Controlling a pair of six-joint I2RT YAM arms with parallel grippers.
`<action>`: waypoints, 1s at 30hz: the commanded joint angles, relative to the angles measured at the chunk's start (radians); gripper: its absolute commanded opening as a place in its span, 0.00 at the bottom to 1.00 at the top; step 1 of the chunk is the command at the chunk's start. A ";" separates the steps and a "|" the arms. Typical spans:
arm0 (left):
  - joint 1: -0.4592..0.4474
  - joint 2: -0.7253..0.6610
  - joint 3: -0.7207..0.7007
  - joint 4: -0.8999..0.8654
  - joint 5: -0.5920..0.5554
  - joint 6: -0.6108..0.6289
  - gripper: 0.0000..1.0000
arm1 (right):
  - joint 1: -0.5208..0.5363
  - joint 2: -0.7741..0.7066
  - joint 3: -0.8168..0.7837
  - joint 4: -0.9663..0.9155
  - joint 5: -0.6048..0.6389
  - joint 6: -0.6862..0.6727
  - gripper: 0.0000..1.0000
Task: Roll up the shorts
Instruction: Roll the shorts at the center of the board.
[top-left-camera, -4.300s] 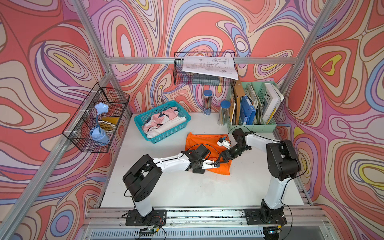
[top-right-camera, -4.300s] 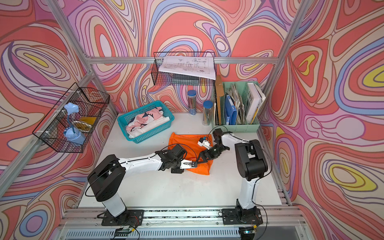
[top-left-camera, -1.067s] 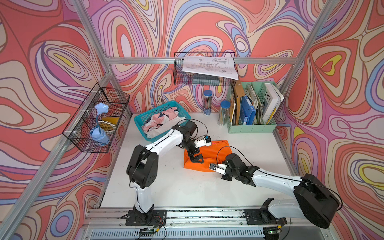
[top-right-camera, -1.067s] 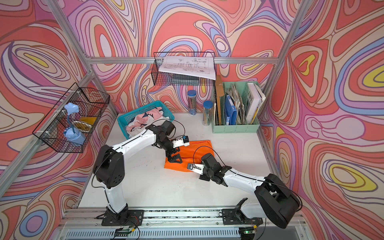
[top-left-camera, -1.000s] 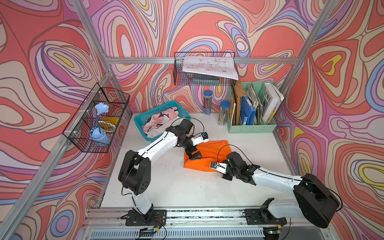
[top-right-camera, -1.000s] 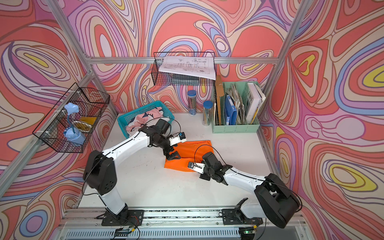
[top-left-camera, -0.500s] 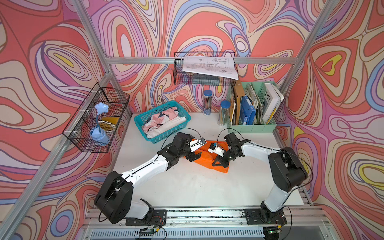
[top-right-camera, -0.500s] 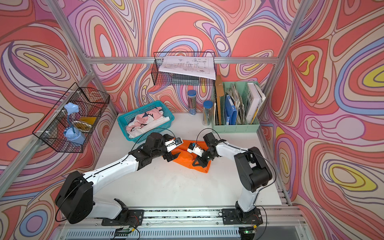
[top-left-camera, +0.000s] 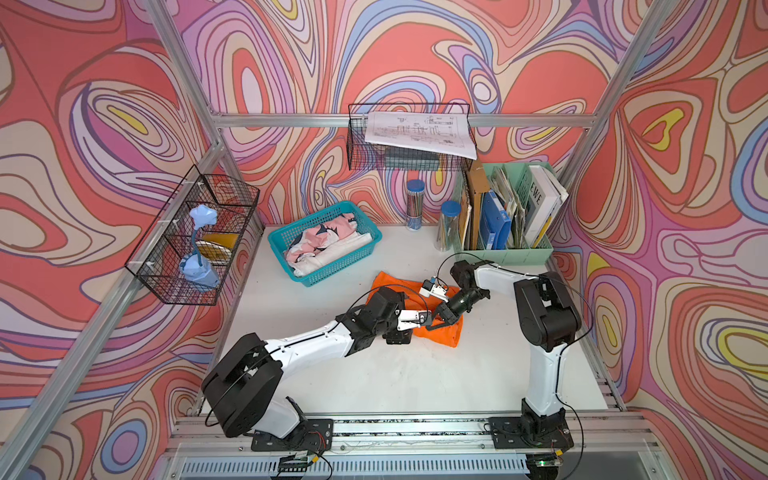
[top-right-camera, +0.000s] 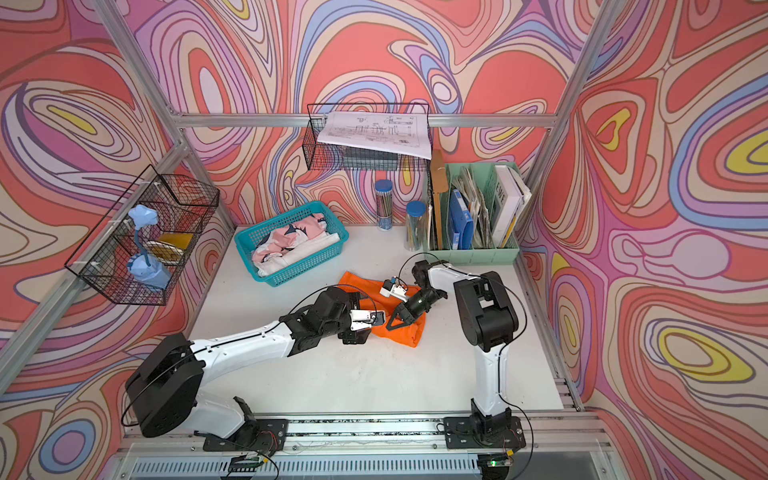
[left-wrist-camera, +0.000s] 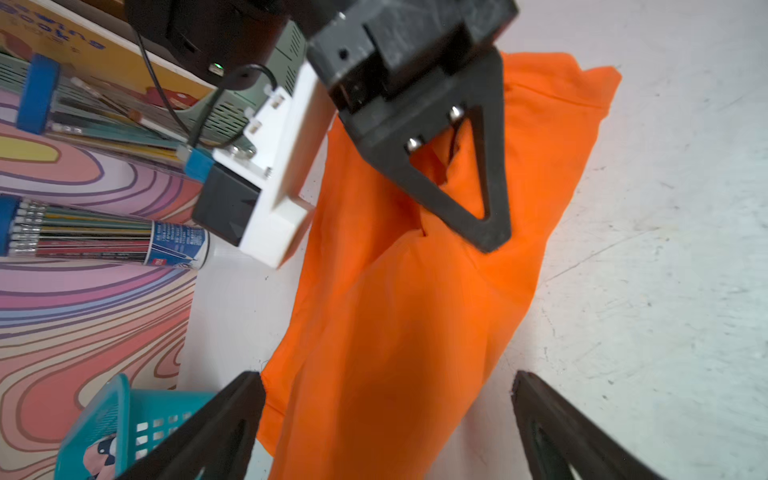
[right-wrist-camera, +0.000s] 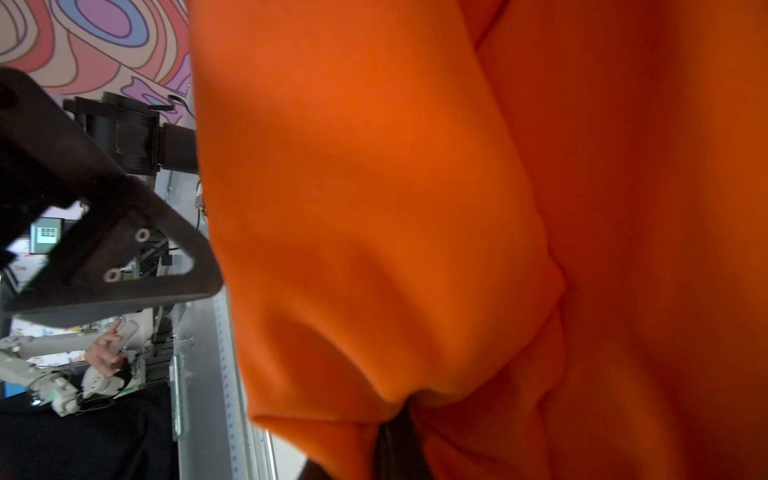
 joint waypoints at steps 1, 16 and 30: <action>-0.015 0.037 0.000 -0.011 -0.038 0.037 0.99 | -0.014 0.077 0.034 -0.167 0.004 -0.065 0.00; 0.027 0.229 0.039 0.057 -0.088 0.085 0.95 | -0.020 0.058 0.013 -0.177 -0.009 -0.117 0.00; 0.077 0.280 0.125 -0.082 0.013 0.050 0.07 | -0.022 0.003 -0.033 -0.059 0.024 -0.016 0.35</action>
